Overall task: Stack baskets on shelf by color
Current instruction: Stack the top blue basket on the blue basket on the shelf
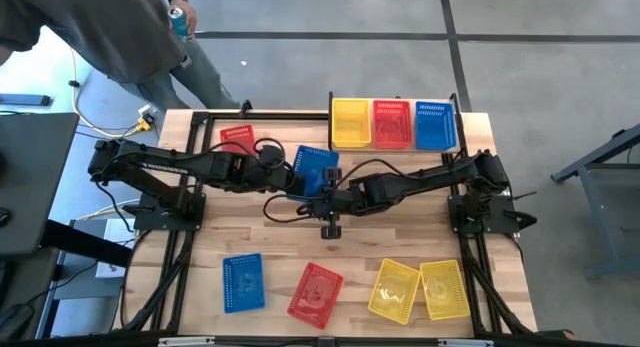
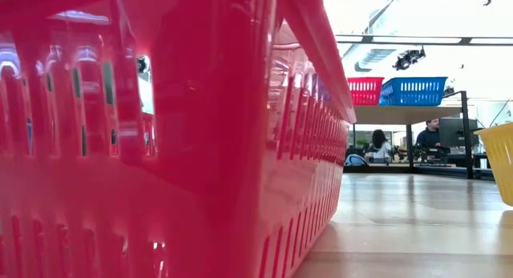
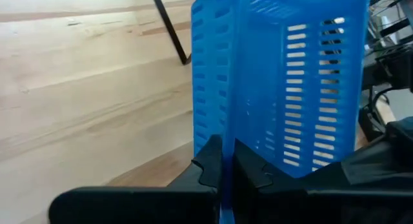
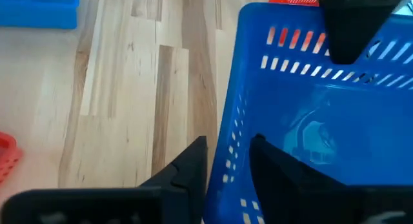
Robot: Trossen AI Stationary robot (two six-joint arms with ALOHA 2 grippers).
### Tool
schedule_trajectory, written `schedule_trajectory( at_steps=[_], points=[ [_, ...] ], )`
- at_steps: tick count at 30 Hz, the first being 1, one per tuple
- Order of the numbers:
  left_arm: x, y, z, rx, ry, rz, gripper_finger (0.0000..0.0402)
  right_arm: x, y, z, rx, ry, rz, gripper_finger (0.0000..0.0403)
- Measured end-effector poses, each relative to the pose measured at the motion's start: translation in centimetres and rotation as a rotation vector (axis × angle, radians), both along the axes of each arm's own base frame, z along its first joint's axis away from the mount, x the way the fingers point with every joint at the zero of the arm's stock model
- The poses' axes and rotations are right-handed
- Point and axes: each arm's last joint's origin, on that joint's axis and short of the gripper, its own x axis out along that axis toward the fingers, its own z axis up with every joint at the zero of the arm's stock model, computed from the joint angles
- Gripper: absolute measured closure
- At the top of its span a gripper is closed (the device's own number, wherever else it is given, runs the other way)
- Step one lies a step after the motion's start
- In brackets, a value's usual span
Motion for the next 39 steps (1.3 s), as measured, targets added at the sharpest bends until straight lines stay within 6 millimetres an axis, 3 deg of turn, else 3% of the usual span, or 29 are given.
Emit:
schedule_trajectory(
  at_steps=[11, 17, 30, 39],
  points=[
    [0.2, -0.1, 0.1, -0.009, -0.01, -0.041, 0.0396, 0.0, -0.2, -0.3, 0.038, 0.011, -0.045, 0.0396],
    [0.2, -0.2, 0.1, -0.002, 0.0, -0.071, 0.0365, -0.1, -0.2, -0.4, 0.069, 0.016, -0.066, 0.04],
    [0.2, 1.0, 0.2, -0.03, 0.02, -0.195, 0.0259, -0.9, 0.3, -0.8, 0.131, 0.078, -0.154, 0.0402],
    [-0.1, 2.2, 0.4, 0.017, 0.049, -0.305, 0.0239, -2.0, 2.1, -0.3, 0.208, 0.101, -0.174, 0.0402]
  ],
)
